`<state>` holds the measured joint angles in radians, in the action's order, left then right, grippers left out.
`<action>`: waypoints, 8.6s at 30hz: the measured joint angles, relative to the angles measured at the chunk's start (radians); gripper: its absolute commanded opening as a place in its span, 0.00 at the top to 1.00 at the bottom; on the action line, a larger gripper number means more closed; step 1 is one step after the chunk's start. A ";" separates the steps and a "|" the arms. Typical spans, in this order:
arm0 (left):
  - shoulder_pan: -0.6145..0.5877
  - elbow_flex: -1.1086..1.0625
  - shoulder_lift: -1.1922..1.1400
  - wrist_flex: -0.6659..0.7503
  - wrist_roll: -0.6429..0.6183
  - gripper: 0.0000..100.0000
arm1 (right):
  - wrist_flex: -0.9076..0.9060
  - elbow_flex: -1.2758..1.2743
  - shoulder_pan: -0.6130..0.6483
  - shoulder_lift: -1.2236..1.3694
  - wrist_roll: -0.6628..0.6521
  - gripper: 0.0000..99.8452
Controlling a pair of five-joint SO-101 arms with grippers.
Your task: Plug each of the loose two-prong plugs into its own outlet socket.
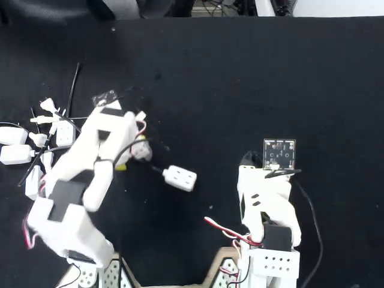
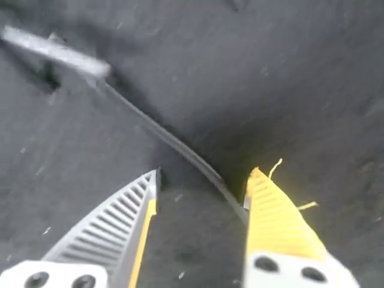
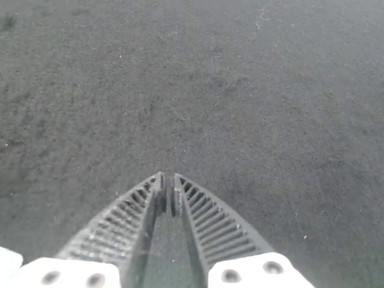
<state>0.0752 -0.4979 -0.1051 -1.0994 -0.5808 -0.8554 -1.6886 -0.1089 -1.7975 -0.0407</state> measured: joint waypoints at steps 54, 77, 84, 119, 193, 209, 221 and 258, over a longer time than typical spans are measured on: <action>0.203 -0.259 0.244 0.342 0.657 0.77 | 0.043 0.000 -0.058 0.000 0.000 0.99; -0.675 -0.144 0.681 -0.273 1.269 0.76 | 0.043 0.000 -0.029 0.000 0.000 0.99; -0.744 0.037 0.509 -0.183 1.352 0.76 | 0.043 0.000 -0.028 0.000 0.000 0.99; -0.853 0.351 0.000 -0.164 1.702 0.77 | 0.043 0.000 -0.028 0.000 0.000 0.99; -0.712 0.913 0.508 -0.655 1.218 0.97 | 0.043 0.000 -0.028 0.000 0.000 0.99; 0.038 0.589 0.769 -0.655 0.825 0.97 | 0.043 0.044 -0.204 -0.002 0.064 0.99; 0.635 0.471 0.769 -0.479 0.681 0.97 | -0.080 0.203 -0.362 -0.002 -0.035 0.98; 0.092 0.123 0.706 -0.434 0.899 0.73 | -0.339 0.172 -0.324 -0.002 -0.362 0.83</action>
<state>0.1672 -0.3751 0.6007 -1.5336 0.3184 -1.1945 -1.5167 -0.4327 -1.7990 -0.4028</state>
